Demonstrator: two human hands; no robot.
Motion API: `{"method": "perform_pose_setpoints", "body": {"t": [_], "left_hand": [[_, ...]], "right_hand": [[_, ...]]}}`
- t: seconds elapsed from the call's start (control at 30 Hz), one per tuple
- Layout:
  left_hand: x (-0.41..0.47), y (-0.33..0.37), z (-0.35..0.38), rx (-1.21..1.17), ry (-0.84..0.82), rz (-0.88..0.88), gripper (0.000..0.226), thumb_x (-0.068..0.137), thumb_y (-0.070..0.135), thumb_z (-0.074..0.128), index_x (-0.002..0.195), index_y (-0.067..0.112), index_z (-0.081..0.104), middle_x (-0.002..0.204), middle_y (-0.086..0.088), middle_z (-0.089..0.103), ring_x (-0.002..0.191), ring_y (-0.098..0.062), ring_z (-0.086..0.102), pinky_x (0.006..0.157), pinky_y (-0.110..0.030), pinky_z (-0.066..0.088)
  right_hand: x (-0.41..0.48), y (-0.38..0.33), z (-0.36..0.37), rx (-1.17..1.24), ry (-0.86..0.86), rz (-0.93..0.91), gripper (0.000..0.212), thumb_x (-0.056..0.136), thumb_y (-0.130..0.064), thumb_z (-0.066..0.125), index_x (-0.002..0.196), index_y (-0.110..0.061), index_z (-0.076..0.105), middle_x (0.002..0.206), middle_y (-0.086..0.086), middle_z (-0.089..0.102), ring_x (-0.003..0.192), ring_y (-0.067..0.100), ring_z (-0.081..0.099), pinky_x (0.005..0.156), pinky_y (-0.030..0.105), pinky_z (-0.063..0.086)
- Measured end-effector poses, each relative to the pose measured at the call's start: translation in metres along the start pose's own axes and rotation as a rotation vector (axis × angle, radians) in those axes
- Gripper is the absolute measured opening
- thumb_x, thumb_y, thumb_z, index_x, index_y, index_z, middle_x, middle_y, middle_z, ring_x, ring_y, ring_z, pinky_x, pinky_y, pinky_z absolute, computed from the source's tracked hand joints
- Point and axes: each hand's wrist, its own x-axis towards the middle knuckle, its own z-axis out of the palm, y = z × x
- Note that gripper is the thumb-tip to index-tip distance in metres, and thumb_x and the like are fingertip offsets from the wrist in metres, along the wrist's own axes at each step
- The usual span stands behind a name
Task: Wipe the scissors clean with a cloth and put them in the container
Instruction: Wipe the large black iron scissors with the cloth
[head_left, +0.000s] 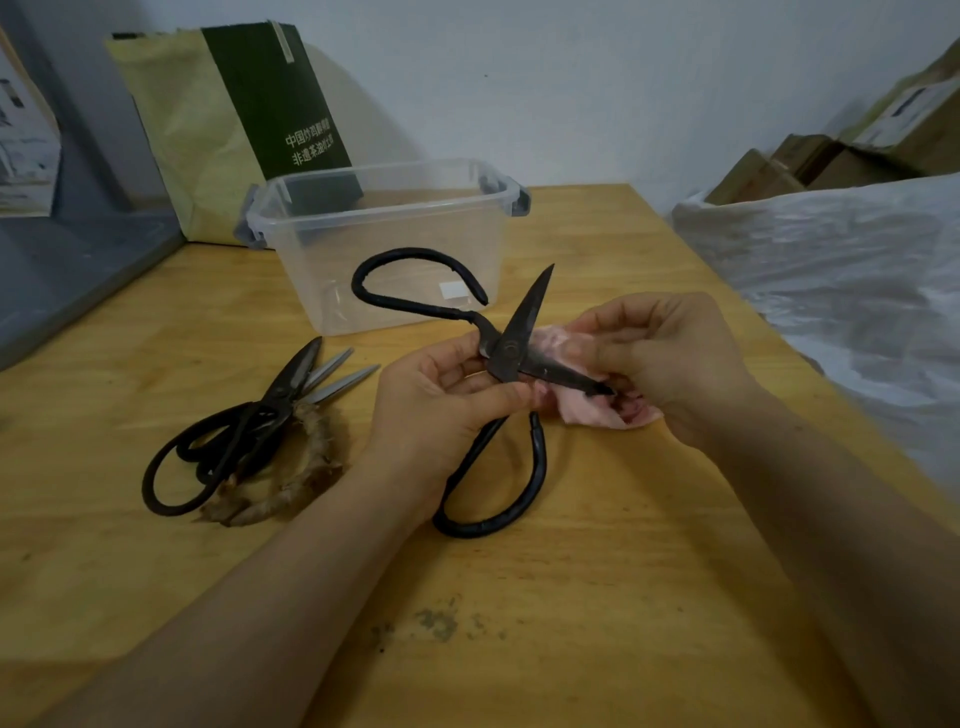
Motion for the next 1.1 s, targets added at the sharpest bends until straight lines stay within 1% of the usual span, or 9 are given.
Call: {"method": "perform_pose_setpoints", "body": {"t": [0.07,0.2,0.37,0.47,0.6,0.73,0.83,0.93,1.1], "left_hand": [[0.0,-0.001,-0.002,-0.003,0.026,-0.002,0.039,0.066,-0.014,0.071,0.097,0.008,0.068,0.095,-0.006,0.074,0.086,-0.015,0.071,0.073,-0.023,0.057],[0.0,-0.002,-0.002,0.006,0.027,-0.004,0.038,0.067,-0.014,0.071,0.099,0.006,0.068,0.096,-0.009,0.074,0.087,-0.021,0.072,0.075,-0.026,0.058],[0.0,-0.002,0.0,0.014,0.008,0.002,0.039,0.068,-0.013,0.071,0.104,0.001,0.067,0.099,-0.013,0.073,0.09,-0.027,0.071,0.082,-0.034,0.057],[0.0,-0.003,0.0,0.019,0.025,-0.012,0.04,0.07,-0.015,0.069,0.107,0.001,0.066,0.098,-0.011,0.073,0.089,-0.024,0.071,0.08,-0.032,0.058],[-0.001,-0.002,0.0,0.018,0.013,-0.009,0.04,0.071,-0.016,0.067,0.108,0.0,0.066,0.099,-0.011,0.073,0.088,-0.023,0.071,0.078,-0.031,0.058],[-0.001,-0.002,0.001,-0.001,0.029,-0.008,0.035,0.072,-0.016,0.067,0.104,-0.001,0.067,0.097,-0.013,0.073,0.086,-0.025,0.072,0.076,-0.031,0.059],[-0.001,0.0,0.003,-0.024,0.023,-0.011,0.04,0.064,-0.012,0.072,0.103,-0.005,0.066,0.096,-0.016,0.073,0.087,-0.027,0.071,0.077,-0.032,0.058],[-0.001,0.0,0.003,0.0,0.049,-0.016,0.042,0.061,-0.011,0.073,0.101,-0.001,0.068,0.095,-0.01,0.074,0.083,-0.016,0.072,0.071,-0.021,0.056],[0.002,-0.002,0.002,0.028,0.089,-0.052,0.035,0.069,-0.014,0.07,0.098,0.005,0.069,0.092,-0.006,0.075,0.085,-0.015,0.071,0.071,-0.02,0.056]], "right_hand": [[0.003,0.0,-0.009,0.018,0.08,-0.022,0.014,0.074,-0.003,0.074,0.079,-0.016,0.072,0.074,0.004,0.072,0.06,0.007,0.066,0.054,0.017,0.052],[-0.004,-0.004,-0.008,0.066,-0.249,0.048,0.021,0.073,-0.011,0.071,0.093,-0.006,0.074,0.071,0.012,0.071,0.052,0.028,0.057,0.044,0.027,0.047],[-0.007,-0.004,-0.001,0.034,-0.288,0.028,0.022,0.065,-0.005,0.074,0.086,-0.002,0.073,0.095,0.014,0.073,0.082,0.034,0.07,0.07,0.047,0.055],[-0.011,-0.003,0.008,0.098,-0.305,-0.003,0.015,0.07,0.013,0.07,0.083,0.006,0.07,0.084,0.013,0.073,0.054,0.021,0.065,0.048,0.026,0.05],[-0.011,-0.002,0.019,0.066,-0.229,-0.111,0.015,0.068,0.015,0.071,0.073,0.002,0.069,0.063,-0.006,0.071,0.059,0.007,0.068,0.051,0.015,0.051],[-0.013,-0.003,0.029,0.218,-0.141,-0.038,0.011,0.075,0.013,0.068,0.073,0.003,0.064,0.049,-0.001,0.064,0.04,0.008,0.06,0.037,0.015,0.045],[-0.007,-0.003,0.029,0.15,-0.013,-0.048,0.011,0.078,0.0,0.072,0.073,-0.007,0.064,0.058,-0.002,0.069,0.049,0.009,0.065,0.042,0.023,0.051],[0.001,-0.001,0.011,-0.015,0.132,-0.093,0.008,0.08,-0.014,0.073,0.076,-0.019,0.067,0.073,-0.002,0.071,0.056,0.006,0.065,0.042,0.013,0.044],[0.005,-0.004,-0.014,-0.246,0.097,-0.073,0.008,0.082,-0.021,0.071,0.078,-0.027,0.07,0.085,-0.01,0.069,0.082,0.005,0.065,0.064,0.018,0.051]]}}
